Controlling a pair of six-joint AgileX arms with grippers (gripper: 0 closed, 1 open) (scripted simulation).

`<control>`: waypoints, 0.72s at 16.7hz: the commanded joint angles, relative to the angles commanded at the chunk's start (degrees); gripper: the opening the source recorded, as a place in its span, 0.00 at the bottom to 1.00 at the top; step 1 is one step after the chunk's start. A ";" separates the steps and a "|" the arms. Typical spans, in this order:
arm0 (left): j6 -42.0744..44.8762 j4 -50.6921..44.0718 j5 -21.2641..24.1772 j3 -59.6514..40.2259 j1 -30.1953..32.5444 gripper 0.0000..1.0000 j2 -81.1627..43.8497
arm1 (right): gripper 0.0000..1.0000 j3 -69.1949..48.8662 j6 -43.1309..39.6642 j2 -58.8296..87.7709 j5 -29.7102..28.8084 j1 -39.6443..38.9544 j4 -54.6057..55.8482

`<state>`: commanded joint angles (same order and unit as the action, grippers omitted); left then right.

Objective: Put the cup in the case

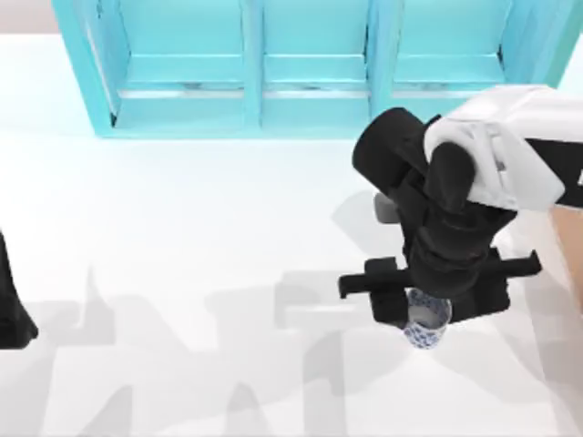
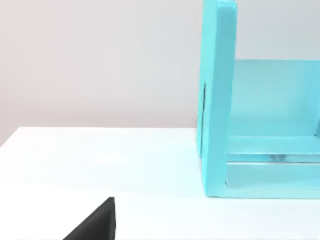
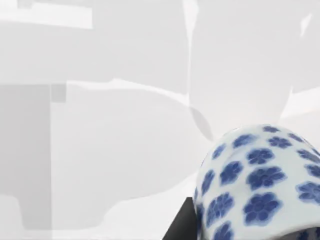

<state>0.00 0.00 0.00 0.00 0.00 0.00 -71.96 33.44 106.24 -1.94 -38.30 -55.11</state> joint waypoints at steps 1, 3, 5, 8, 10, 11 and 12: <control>0.00 0.00 0.00 0.00 0.00 1.00 0.00 | 0.00 -1.28 -2.89 0.18 0.08 2.53 -2.03; 0.00 0.00 0.00 0.00 0.00 1.00 0.00 | 0.00 -4.57 -9.91 -0.01 0.32 9.42 -6.10; 0.00 0.00 0.00 0.00 0.00 1.00 0.00 | 0.00 -8.92 -18.42 -1.11 0.39 18.48 -9.83; 0.00 0.00 0.00 0.00 0.00 1.00 0.00 | 0.00 -15.20 -32.23 -4.25 0.17 34.63 -14.31; 0.00 0.00 0.00 0.00 0.00 1.00 0.00 | 0.00 -18.11 -39.75 -5.42 0.30 43.43 -17.65; 0.00 0.00 0.00 0.00 0.00 1.00 0.00 | 0.00 -19.03 -42.78 -5.53 0.53 47.00 -19.50; 0.00 0.00 0.00 0.00 0.00 1.00 0.00 | 0.00 -19.77 -45.35 -5.36 0.85 50.02 -21.51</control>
<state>0.00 0.00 0.00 0.00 0.00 0.00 -91.72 -11.91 100.88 -1.09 11.73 -76.63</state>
